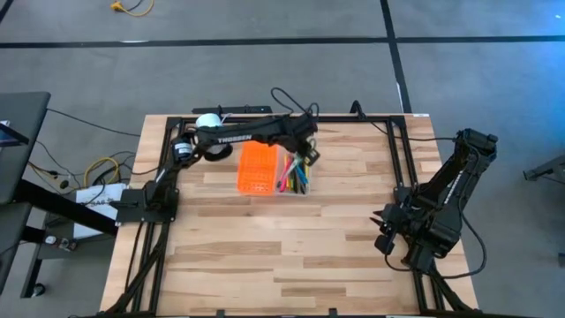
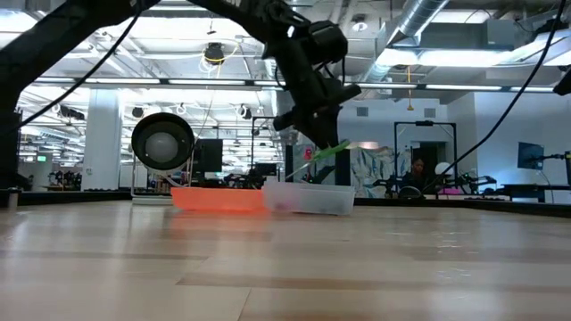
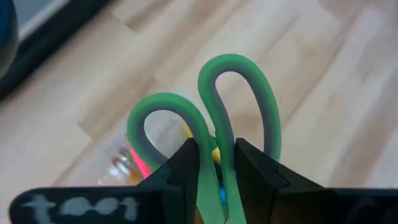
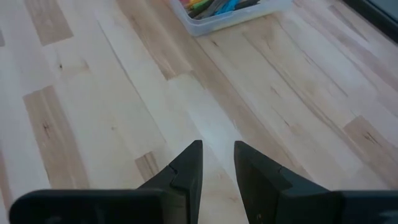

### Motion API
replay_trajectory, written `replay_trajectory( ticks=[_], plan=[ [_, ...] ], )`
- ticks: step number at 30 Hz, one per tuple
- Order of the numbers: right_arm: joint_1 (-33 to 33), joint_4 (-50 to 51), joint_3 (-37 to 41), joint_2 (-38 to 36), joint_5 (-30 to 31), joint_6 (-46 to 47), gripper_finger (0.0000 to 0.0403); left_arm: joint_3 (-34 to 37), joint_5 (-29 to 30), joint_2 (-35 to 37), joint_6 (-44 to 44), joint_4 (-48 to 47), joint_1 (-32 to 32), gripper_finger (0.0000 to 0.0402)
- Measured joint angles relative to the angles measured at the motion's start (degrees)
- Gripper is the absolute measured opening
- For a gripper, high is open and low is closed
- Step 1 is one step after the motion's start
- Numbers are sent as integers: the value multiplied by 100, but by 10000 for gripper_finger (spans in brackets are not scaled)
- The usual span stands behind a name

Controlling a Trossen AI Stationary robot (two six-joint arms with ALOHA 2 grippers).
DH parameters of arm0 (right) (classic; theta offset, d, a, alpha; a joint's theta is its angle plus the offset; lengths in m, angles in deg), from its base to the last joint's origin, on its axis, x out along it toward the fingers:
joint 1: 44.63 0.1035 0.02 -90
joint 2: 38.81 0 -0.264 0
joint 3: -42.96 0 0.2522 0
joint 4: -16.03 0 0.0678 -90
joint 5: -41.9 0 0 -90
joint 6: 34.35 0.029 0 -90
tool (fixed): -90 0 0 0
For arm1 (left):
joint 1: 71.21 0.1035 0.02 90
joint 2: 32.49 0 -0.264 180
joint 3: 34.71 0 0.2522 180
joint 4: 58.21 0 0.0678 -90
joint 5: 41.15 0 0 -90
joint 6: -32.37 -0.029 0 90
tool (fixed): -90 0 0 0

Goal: Pick & place school supplies into a supply box
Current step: Put the green scissors into the orange supply box

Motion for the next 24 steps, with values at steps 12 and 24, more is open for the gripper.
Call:
replay_trajectory(
  ticks=[12,24],
  plan=[
    [0,-40,0,0,2,-1,86,104,139,-45,-38,201,56,71],
    [-11,-47,0,0,26,-1,86,197,278,-159,71,-80,-24,71]
  ],
)
